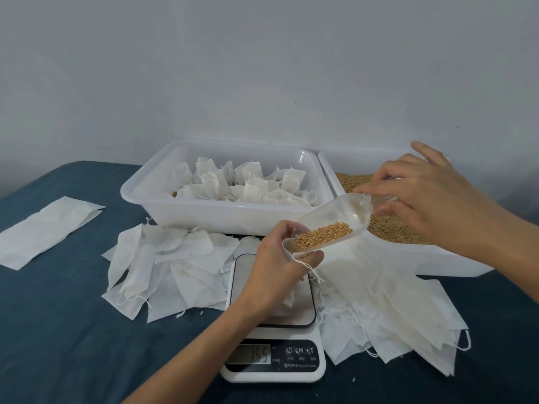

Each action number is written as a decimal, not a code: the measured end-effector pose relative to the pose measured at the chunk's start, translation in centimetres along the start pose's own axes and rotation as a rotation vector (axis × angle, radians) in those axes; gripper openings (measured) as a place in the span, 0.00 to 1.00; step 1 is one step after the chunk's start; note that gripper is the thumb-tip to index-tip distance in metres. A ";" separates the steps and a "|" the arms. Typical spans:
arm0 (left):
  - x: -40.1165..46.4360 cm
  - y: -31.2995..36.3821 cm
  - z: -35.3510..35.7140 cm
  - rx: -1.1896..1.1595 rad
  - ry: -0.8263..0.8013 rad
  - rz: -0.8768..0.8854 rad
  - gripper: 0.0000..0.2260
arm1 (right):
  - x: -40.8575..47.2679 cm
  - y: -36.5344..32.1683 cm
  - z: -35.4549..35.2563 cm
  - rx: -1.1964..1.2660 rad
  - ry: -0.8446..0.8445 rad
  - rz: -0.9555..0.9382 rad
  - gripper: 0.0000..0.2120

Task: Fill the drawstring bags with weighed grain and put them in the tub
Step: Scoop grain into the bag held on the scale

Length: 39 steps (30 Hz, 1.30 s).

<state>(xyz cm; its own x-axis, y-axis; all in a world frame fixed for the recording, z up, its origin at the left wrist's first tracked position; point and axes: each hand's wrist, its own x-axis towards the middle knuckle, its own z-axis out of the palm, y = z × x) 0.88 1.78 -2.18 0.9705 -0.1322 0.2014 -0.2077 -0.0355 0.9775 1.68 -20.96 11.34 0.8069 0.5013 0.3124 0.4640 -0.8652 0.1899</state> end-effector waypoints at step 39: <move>0.3 0.6 -0.6 0.007 -0.011 -0.070 0.13 | -0.1 0.7 1.8 0.044 0.020 0.026 0.18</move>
<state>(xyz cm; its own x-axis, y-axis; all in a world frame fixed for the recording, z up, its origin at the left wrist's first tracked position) 1.10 2.29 -1.49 0.9813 -0.1405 0.1315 -0.1400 -0.0523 0.9888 2.57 -21.63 9.75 0.8113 0.4786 0.3357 0.4592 -0.8771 0.1409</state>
